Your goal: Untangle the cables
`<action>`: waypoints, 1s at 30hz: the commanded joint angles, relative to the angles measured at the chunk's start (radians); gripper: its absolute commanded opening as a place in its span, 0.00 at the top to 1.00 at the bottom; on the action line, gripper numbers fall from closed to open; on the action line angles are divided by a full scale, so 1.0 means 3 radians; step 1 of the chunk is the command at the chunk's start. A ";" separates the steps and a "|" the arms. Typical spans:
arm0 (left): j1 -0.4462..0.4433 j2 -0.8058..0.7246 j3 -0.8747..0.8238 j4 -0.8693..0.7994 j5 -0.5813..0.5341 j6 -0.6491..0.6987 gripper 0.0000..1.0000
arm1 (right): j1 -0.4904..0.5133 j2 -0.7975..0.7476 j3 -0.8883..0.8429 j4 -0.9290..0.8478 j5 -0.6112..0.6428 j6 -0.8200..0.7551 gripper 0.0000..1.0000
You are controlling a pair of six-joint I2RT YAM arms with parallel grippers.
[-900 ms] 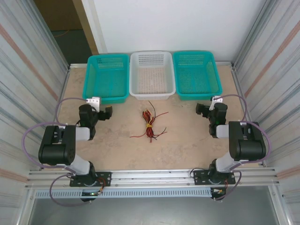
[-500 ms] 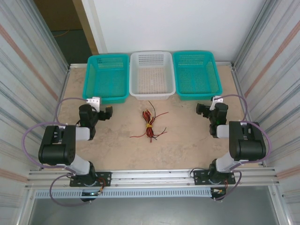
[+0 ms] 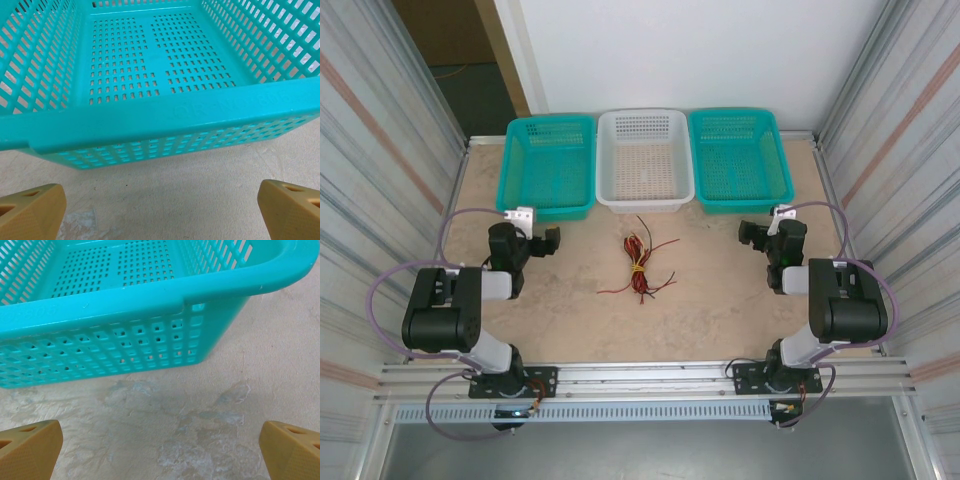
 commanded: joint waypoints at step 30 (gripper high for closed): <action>-0.1379 -0.1441 0.1285 -0.4067 -0.1351 -0.1813 0.06 | 0.0924 -0.2210 0.0685 -0.3984 0.0646 0.1864 0.01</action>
